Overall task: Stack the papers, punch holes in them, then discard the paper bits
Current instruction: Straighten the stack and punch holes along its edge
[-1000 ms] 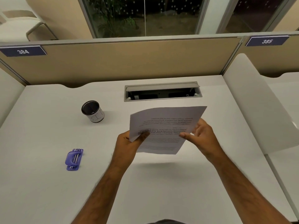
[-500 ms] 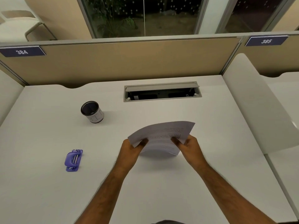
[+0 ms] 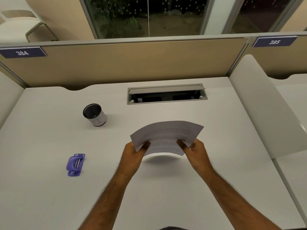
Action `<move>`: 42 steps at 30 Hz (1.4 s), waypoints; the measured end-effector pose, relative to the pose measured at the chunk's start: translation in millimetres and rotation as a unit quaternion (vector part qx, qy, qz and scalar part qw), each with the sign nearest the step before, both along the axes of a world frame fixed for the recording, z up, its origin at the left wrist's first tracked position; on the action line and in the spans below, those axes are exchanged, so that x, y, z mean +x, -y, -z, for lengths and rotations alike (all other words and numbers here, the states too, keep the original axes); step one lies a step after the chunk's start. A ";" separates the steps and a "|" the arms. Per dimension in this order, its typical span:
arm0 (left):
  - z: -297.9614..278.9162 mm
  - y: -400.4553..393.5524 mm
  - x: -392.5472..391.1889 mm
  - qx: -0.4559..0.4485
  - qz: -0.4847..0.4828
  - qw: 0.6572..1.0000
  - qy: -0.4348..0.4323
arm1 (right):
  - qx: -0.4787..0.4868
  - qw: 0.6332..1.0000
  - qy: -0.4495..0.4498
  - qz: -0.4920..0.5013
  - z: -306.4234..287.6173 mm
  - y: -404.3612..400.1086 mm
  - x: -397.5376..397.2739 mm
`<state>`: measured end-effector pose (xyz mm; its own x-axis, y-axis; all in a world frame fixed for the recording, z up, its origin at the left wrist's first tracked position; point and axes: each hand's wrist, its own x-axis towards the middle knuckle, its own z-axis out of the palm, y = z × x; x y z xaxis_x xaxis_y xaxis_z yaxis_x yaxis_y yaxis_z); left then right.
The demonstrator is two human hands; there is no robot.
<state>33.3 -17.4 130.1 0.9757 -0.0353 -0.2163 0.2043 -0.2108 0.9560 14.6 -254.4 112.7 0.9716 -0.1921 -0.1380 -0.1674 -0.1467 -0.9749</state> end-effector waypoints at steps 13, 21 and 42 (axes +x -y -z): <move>7.7 -7.3 -6.6 0.023 0.000 0.999 -0.023 | -0.033 0.999 -0.003 -0.020 11.6 -3.6 -11.5; 3.6 -14.5 -3.8 0.035 -0.004 0.998 -0.045 | -0.055 0.998 -0.017 -0.039 23.5 -2.1 -11.2; -30.7 -15.7 0.5 0.112 0.144 0.976 0.123 | -0.450 0.845 0.200 -0.211 -43.7 33.2 8.9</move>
